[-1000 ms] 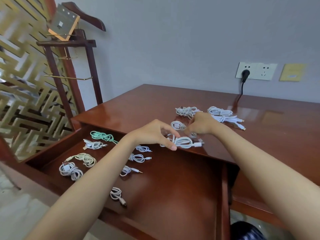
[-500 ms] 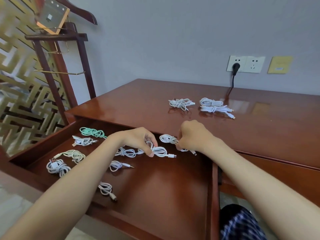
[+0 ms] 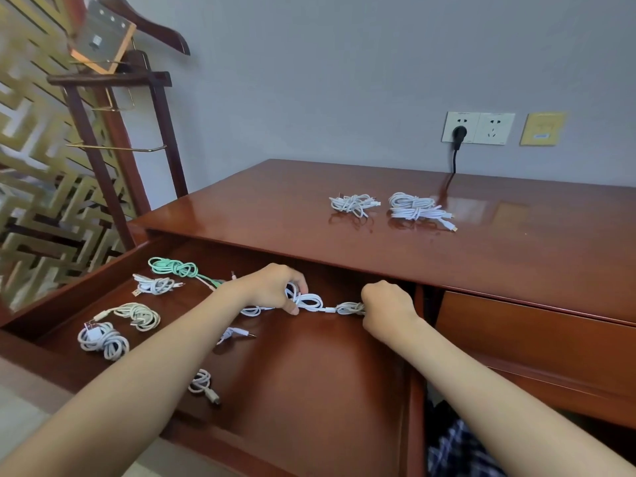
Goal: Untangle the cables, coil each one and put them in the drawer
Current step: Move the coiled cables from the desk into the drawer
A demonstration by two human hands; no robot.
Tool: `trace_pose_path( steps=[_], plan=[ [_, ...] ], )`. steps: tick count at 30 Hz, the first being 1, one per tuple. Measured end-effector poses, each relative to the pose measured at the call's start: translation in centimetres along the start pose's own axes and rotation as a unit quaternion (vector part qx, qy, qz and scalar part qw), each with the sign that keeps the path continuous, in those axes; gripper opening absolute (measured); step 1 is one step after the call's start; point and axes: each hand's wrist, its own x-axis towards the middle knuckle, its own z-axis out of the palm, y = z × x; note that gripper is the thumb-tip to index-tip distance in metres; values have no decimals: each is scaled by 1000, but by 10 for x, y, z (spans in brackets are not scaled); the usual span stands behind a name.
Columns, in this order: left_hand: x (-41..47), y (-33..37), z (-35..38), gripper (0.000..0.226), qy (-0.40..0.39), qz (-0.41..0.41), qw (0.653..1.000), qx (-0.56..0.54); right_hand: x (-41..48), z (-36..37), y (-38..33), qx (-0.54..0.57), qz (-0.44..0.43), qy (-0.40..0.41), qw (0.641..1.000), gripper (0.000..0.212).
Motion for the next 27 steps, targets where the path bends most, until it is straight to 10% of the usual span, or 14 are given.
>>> trace_pose_path(
  steps=[17,27],
  plan=[
    [22,71,-75,21,87,90,992,11,26,-56,29,149,-4,140,979,27],
    [105,78,-66,63,97,48,983,149,94,-48,78,84,41,146,985,45]
  ],
)
